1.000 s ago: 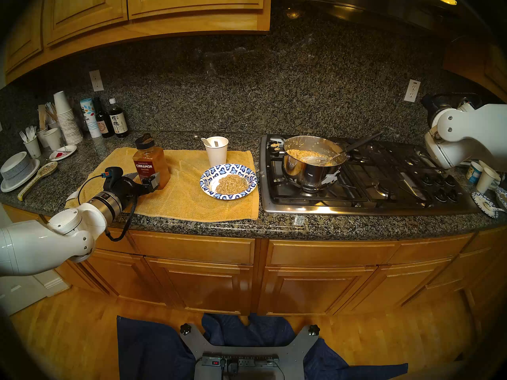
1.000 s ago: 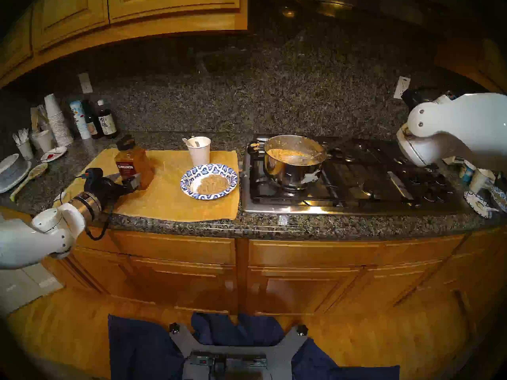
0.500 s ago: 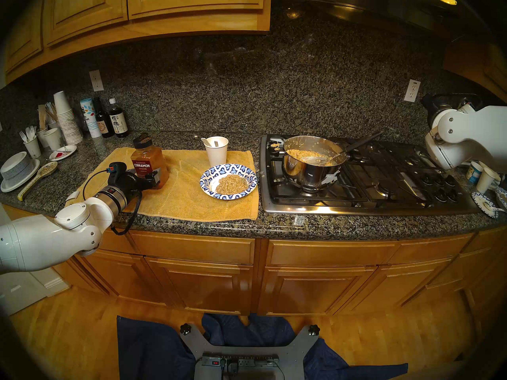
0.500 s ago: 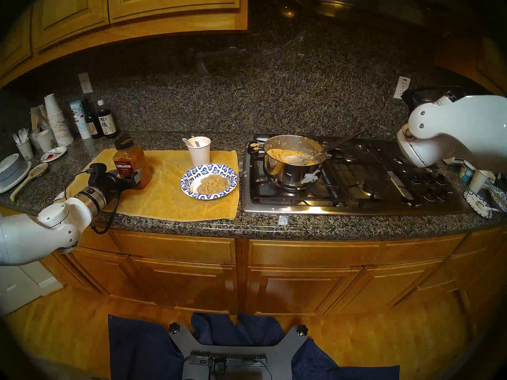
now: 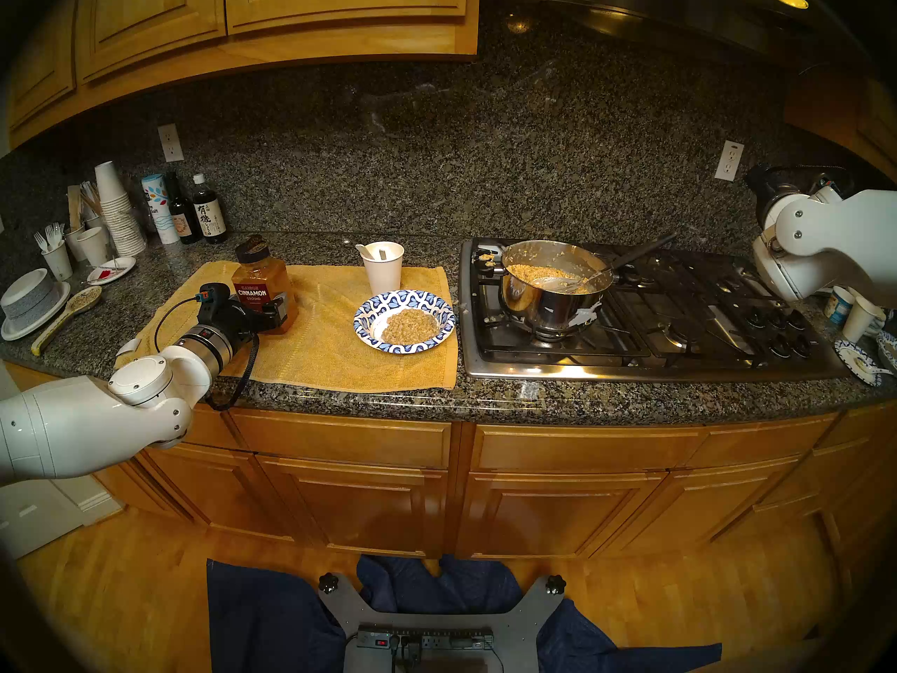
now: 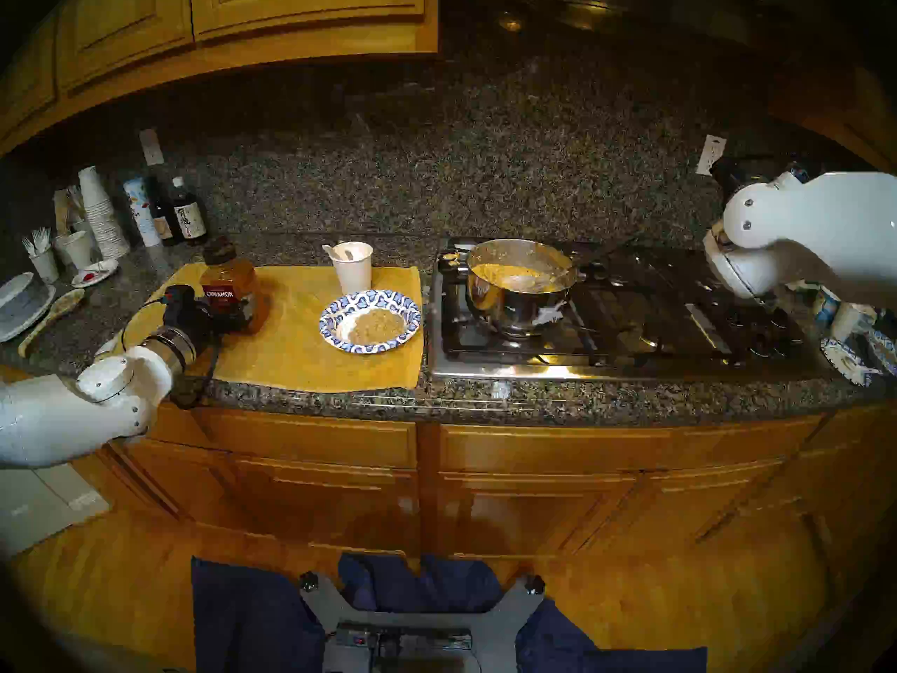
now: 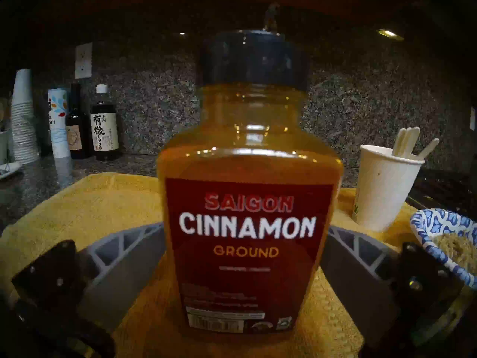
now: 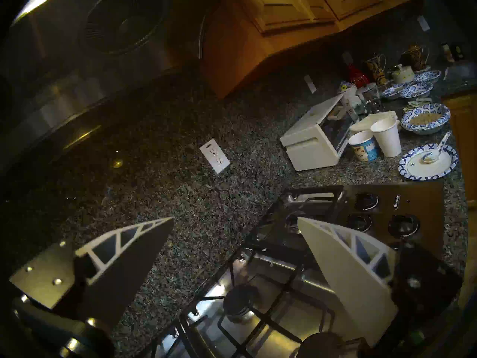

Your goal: Scoop oatmeal into bowl and add cinnamon

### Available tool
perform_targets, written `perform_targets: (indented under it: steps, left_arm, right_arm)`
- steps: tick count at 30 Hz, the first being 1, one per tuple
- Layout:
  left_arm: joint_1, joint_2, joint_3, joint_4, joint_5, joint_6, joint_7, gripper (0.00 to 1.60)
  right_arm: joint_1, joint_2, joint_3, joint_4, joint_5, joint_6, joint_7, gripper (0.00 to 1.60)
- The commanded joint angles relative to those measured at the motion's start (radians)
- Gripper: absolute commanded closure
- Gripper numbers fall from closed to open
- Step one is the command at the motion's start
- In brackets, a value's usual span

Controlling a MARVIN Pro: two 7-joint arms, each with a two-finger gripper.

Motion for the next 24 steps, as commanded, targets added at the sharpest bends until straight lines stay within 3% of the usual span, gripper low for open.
perform_targets:
  steps: [1, 2, 5, 6, 9, 12, 24]
  left_arm:
    - [-0.036, 0.012, -0.032, 0.000, 0.027, -0.018, 0.024, 0.31]
    - [-0.035, 0.014, -0.031, 0.000, 0.029, -0.018, 0.026, 0.41]
    - [-0.034, 0.017, -0.030, 0.000, 0.035, -0.019, 0.033, 0.44]
    - [-0.033, 0.017, -0.030, 0.000, 0.037, -0.019, 0.034, 0.63]
    - [-0.033, 0.020, -0.029, -0.001, 0.041, -0.019, 0.039, 0.76]
    - [-0.032, 0.022, -0.028, -0.004, 0.045, -0.021, 0.043, 1.60]
    - [-0.038, 0.070, -0.036, -0.064, 0.070, -0.036, 0.074, 1.60]
  right_arm:
    - [0.030, 0.002, 0.024, 0.007, -0.033, 0.000, -0.069, 0.00]
    - [0.030, 0.003, 0.025, 0.007, -0.034, 0.000, -0.070, 0.00]
    - [0.030, 0.005, 0.025, 0.007, -0.038, 0.000, -0.071, 0.00]
    - [0.030, 0.006, 0.026, 0.007, -0.039, 0.000, -0.072, 0.00]
    - [0.030, 0.008, 0.026, 0.006, -0.043, 0.000, -0.073, 0.00]
    - [0.030, 0.011, 0.027, 0.006, -0.047, 0.000, -0.074, 0.00]
    - [0.030, 0.017, 0.026, 0.006, -0.051, 0.000, -0.065, 0.00]
